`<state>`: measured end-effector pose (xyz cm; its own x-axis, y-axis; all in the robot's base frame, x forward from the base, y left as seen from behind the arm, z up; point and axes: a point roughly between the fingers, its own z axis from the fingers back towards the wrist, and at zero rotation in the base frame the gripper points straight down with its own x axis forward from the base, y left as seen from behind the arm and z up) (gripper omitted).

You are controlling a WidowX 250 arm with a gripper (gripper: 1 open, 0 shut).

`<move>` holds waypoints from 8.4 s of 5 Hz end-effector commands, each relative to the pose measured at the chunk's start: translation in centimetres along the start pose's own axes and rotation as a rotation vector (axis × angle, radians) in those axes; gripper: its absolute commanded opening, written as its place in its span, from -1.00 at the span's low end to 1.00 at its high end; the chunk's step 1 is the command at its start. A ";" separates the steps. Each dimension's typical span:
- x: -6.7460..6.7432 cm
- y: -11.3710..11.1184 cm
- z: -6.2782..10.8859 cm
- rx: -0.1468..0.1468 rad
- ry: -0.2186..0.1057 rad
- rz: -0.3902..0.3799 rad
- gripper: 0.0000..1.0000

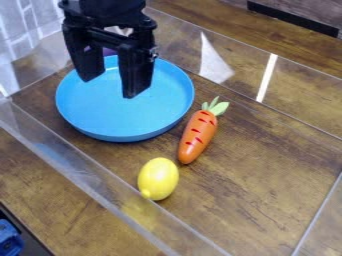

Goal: Move the carrot to the right side

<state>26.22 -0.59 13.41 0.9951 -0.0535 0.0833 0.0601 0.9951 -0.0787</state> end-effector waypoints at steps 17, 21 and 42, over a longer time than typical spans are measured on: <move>2.8 -1.1 -3.6 0.014 -0.114 0.079 1.00; 1.8 -1.0 -2.1 0.065 -0.134 0.120 1.00; 8.6 -5.7 -13.8 -0.044 -0.156 -0.059 1.00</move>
<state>36.22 -7.43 2.16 0.9555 -0.0787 0.2843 0.1143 0.9872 -0.1112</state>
